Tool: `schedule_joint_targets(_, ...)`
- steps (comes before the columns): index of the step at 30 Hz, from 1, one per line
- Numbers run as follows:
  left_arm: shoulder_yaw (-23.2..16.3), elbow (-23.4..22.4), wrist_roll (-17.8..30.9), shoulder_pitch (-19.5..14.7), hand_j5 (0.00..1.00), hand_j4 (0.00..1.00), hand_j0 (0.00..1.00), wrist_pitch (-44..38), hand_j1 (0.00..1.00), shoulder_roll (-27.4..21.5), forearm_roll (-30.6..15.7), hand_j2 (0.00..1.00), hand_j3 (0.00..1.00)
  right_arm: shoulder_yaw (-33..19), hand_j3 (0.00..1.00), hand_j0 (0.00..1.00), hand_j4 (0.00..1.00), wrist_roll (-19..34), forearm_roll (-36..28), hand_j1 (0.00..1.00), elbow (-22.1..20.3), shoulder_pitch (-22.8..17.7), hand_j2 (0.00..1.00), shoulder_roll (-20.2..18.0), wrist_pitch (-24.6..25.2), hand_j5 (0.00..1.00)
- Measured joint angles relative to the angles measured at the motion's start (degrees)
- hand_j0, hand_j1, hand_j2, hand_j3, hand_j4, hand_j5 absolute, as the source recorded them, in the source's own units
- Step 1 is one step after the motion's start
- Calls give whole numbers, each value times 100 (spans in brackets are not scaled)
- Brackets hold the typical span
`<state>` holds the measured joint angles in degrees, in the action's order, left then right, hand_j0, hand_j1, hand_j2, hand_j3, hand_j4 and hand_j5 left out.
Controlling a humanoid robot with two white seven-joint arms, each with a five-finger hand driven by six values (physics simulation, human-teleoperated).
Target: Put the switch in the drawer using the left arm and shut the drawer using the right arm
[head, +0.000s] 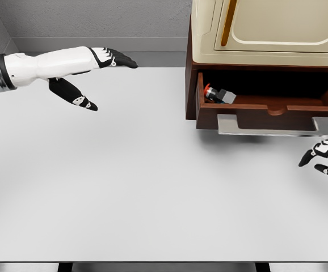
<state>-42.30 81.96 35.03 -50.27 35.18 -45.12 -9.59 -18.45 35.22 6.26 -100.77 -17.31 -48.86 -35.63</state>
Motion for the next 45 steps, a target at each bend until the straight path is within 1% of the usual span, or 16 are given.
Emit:
schedule_joint_targets(8, 6, -12, 0, 0, 100, 100, 100, 0, 100, -2, 0, 100, 100, 3, 53, 53, 53, -19, -63, 53, -6, -123, 53, -1, 43, 53)
schedule_joint_targets(12, 6, -20, 0, 0, 100, 100, 100, 0, 100, -1, 0, 100, 100, -52, 52, 52, 52, -20, -74, 52, -9, -141, 52, -105, 46, 52)
schedule_joint_targets(14, 6, -23, 0, 0, 100, 100, 100, -1, 100, -1, 0, 100, 100, -70, 52, 52, 52, -20, -78, 52, -11, -246, 52, -135, 46, 52)
schedule_joint_targets(18, 6, -29, 0, 0, 100, 100, 100, 0, 100, -1, 0, 100, 100, -132, 52, 52, 52, -20, -122, 52, -11, -246, 52, -180, 46, 52)
schedule_joint_targets(23, 6, -37, 0, 9, 100, 100, 100, 0, 100, -1, 0, 100, 100, -200, 52, 52, 52, -21, -415, 52, -11, -237, 52, -417, 47, 52)
schedule_joint_targets(28, 6, -40, 0, 9, 100, 100, 100, 0, 100, -1, 0, 100, 100, -214, 52, 52, 52, -7, -494, 52, -7, -237, 52, -605, 29, 52)
schedule_joint_targets(34, 6, -42, 0, 9, 100, 100, 100, 0, 100, -1, 0, 100, 100, -216, 52, 52, 52, -15, -548, 52, -9, -220, 52, -695, 35, 52)
schedule_joint_targets(45, 8, -48, 0, 9, 100, 100, 100, -1, 100, -2, 0, 100, 100, -201, 52, 52, 52, 23, -547, 52, -6, -114, 52, -717, 50, 52)
